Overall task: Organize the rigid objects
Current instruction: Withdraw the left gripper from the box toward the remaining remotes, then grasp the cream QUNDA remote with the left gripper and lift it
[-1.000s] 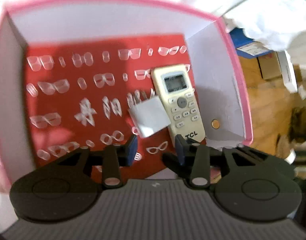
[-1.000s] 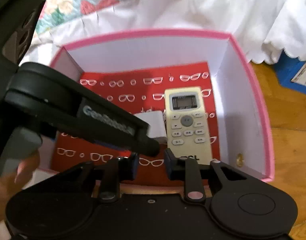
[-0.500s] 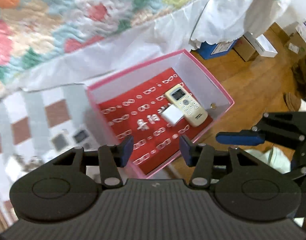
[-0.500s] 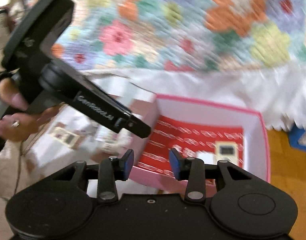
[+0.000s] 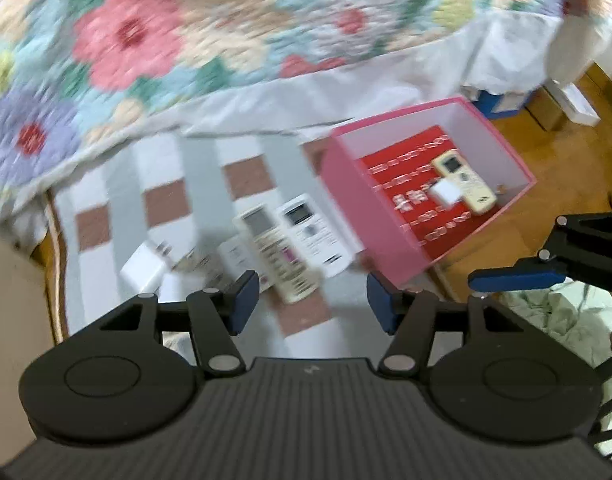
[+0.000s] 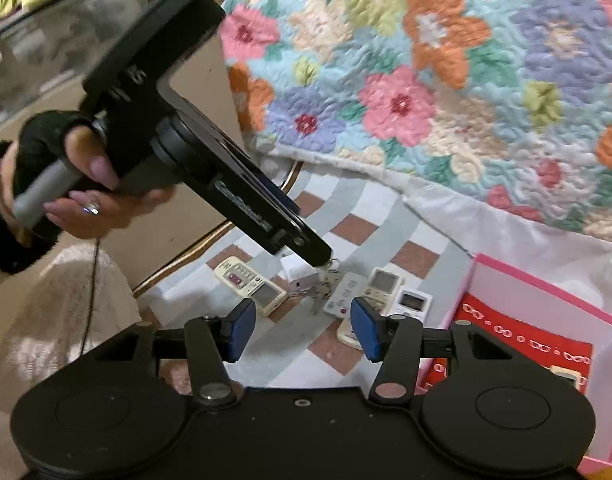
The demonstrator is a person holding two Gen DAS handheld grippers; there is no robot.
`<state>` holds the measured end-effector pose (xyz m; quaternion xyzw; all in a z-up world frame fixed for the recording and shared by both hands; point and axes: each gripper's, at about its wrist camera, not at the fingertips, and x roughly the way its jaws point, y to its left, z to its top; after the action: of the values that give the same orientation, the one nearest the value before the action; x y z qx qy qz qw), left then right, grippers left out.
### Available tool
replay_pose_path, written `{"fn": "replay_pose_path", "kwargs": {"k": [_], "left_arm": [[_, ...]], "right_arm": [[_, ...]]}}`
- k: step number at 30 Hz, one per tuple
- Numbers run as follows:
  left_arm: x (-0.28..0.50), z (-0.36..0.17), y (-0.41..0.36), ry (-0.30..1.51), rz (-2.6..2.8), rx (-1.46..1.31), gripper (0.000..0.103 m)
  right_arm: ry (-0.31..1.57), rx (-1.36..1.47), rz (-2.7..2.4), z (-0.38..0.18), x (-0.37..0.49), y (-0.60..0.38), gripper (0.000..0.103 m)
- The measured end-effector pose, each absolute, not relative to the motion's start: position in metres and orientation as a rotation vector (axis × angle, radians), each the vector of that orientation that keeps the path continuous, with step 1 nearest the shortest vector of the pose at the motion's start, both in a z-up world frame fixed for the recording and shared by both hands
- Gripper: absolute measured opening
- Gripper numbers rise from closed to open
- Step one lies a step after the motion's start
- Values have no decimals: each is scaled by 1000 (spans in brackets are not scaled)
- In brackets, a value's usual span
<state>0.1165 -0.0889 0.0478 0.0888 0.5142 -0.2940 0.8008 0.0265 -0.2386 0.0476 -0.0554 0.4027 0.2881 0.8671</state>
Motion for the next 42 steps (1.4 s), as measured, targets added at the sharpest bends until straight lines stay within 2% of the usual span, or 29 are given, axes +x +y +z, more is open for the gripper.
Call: {"fn": "replay_pose_path", "kwargs": {"k": [2,4,6,8,12,21,25,28,30,32,35,42], "left_arm": [[122,38,-68,1129,-577,155,60],[128,28,-48,1160,-519,110,62],[134,17,-27,1179,-475,35,65],[142,7,-9,1183,-457,-30,70],[160,-18,15,1160,-353,24,76],[196,-94,65,1305,-235,-67,76],[211,-122,75,1330,-203,-71,76],[220,-138,80,1341,-261,-107,71],[225,-148,82,1350,-272,-149,65],[227,-156,80,1354,-285,-141,64],[229,-167,77,1378,-295,-130,58],[217,-167,71,1455,-367,-156,55]], "right_arm": [[839,-116,637,41,32,-224,59],[830,-129,701,32,41,-206,68],[814,-149,759,19,48,-188,84],[809,-171,783,5,55,-171,89],[870,-121,779,-34,79,-141,89],[976,-102,719,-107,112,-101,89],[1100,-143,696,-133,119,-85,86],[1202,-26,708,-144,119,-80,81],[1243,25,738,-149,116,-72,67],[1253,37,752,-152,114,-64,65],[1261,71,735,-161,116,-57,55],[1212,128,636,-165,120,-64,52]]}}
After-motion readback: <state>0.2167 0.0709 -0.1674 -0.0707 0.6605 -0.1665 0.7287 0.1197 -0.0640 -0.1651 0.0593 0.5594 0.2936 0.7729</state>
